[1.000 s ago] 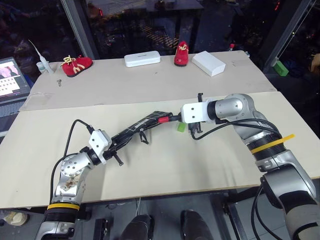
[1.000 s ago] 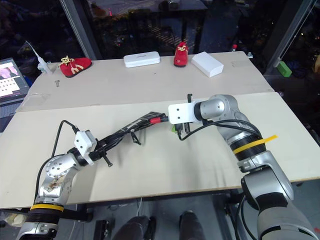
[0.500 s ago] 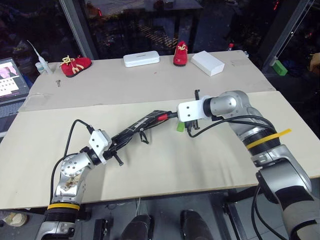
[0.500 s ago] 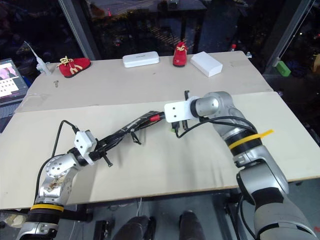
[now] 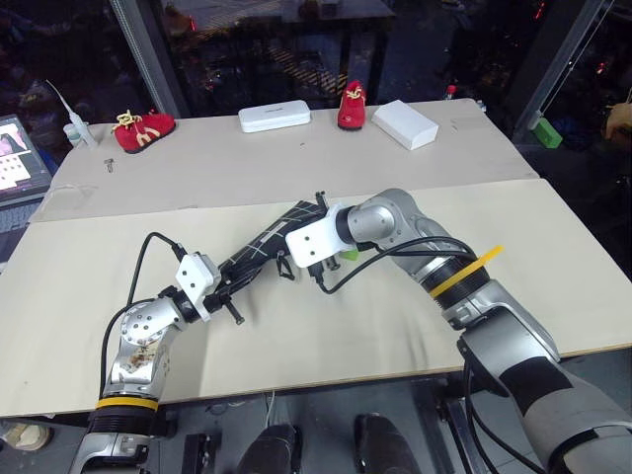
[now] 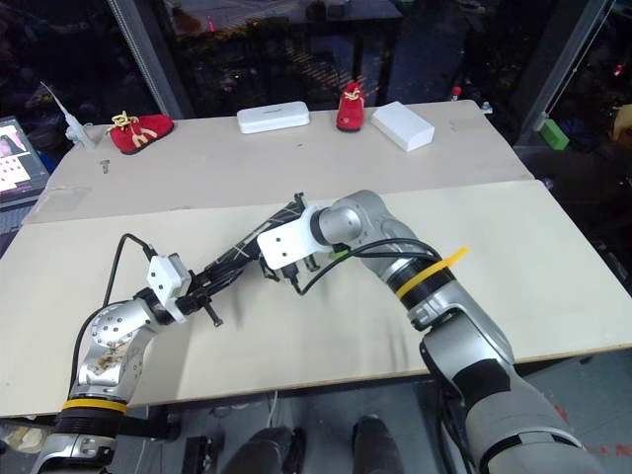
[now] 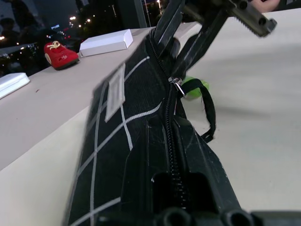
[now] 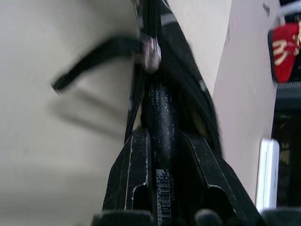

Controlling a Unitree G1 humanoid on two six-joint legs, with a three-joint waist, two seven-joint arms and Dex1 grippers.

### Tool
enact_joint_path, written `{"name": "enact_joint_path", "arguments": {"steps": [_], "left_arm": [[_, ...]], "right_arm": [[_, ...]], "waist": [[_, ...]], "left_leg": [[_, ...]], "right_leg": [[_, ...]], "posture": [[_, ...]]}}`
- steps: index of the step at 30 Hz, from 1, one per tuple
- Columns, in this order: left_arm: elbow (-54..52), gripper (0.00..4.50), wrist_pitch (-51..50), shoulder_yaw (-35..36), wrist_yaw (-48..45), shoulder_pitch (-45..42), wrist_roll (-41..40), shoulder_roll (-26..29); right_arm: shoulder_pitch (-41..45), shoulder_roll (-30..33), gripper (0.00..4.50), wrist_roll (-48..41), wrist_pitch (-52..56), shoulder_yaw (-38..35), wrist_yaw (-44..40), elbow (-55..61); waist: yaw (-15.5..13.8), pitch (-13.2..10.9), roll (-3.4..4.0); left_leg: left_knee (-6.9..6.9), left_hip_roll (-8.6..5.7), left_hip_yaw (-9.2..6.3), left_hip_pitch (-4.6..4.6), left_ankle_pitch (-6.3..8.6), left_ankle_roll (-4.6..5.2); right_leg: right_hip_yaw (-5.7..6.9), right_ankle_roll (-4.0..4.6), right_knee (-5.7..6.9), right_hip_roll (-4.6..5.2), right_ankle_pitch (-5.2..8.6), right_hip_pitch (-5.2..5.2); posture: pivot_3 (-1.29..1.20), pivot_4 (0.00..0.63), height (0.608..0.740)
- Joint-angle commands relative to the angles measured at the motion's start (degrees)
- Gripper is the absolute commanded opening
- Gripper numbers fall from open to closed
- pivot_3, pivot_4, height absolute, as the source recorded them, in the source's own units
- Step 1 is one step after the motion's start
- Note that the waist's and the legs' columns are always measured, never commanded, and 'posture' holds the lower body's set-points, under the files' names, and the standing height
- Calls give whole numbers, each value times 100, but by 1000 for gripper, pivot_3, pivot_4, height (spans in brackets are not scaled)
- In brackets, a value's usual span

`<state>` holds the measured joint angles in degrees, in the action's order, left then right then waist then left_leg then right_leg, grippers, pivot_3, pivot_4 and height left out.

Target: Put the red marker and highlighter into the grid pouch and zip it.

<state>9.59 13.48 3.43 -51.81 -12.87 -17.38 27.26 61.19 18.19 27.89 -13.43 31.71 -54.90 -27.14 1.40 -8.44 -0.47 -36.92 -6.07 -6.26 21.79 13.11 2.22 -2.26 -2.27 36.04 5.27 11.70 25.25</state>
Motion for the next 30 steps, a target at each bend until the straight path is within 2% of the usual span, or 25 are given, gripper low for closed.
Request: {"name": "enact_joint_path", "arguments": {"steps": [1, 2, 6, 9, 12, 15, 16, 18, 20, 23, 26, 30], "left_arm": [[-94, 0, 29, 64, -28, -62, -77, 28], [-92, 0, 29, 68, -31, -63, -77, 27], [-87, 0, 9, 72, -40, -64, -82, 30], [-75, 0, 4, 62, -37, -82, -76, 22], [-58, 0, 16, 56, -27, -85, -64, 10], [-59, 0, 31, 67, -14, -62, -64, 5], [-80, 0, 30, 71, 4, -40, -59, 1], [-120, 0, 22, 72, 28, -9, -53, -4], [-190, 0, -14, 78, 81, 35, -53, -15], [-277, 0, -61, 80, 145, 79, -58, -18], [-364, 0, -103, 70, 196, 128, -57, -22], [-446, 0, -165, 80, 242, 158, -50, -18]], "right_arm": [[-55, -155, 1815, -466, -44, -236, -72, 127], [-71, -164, 2128, -526, -30, -266, -95, 118], [161, 44, 3390, -270, -167, -468, 685, -410], [231, 213, 3390, -569, -229, -669, 621, -487], [123, 349, 3390, -1456, 548, -1292, 88, -63], [-236, 574, 3390, -2468, 1715, -1831, -640, 906], [-412, 664, 3390, -2826, 2579, -2078, -731, 1360], [-604, 774, 3390, -3185, 3656, -2322, -734, 1922], [-823, 722, 3390, -3141, 4932, -2421, -185, 2260], [-1038, 473, 3390, -3045, 6065, -2616, 686, 2414], [-1136, 203, 3390, -2877, 6458, -2702, 1512, 2287], [-1167, -111, 3390, -2696, 6465, -2640, 2310, 1868]], "waist": [[1, 0, 0], [1, 0, 0], [14, 0, 0], [13, 0, 0], [26, 0, 0], [18, 0, 0], [12, 0, 0], [-10, 0, 0], [-2, 0, 0], [0, 0, 0], [0, 0, 0], [-13, 0, 0]], "left_leg": [[0, 0, 0, 0, 0, 0], [0, 0, 0, 0, 0, 0], [0, 0, 0, -4, 0, -1], [0, 0, 1, -4, 0, -1], [1, 2, 1, -2, 1, -2], [1, 4, 1, 3, 4, 1], [1, 5, 1, 3, 6, 5], [0, 7, 0, 3, 7, 6], [0, 6, 3, 3, 8, 8], [-1, 11, 10, -9, 8, 7], [1, 13, 14, -11, 8, 6], [0, 10, 17, -2, 8, 6]], "right_leg": [[0, 0, 0, 0, 0, 0], [0, 0, 0, 0, 0, 0], [0, 2, 1, 0, -1, -2], [0, 3, 1, -1, -2, -1], [0, 3, -1, -2, -2, 0], [0, 3, -4, -2, -2, 0], [0, 3, -6, -1, -2, -1], [1, 3, -8, -1, -2, -3], [-2, 3, -8, 1, -2, -2], [-4, 7, -1, 3, -4, -5], [-7, 8, 3, 2, -4, -2], [-7, 8, 0, 4, -5, 3]], "posture": [[0, 150, 740], [0, 150, 740], [0, 150, 740], [0, 150, 740], [0, 150, 740], [0, 150, 740], [0, 150, 740], [0, 150, 740], [0, 150, 740], [0, 150, 740], [0, 150, 740], [0, 150, 740]]}}
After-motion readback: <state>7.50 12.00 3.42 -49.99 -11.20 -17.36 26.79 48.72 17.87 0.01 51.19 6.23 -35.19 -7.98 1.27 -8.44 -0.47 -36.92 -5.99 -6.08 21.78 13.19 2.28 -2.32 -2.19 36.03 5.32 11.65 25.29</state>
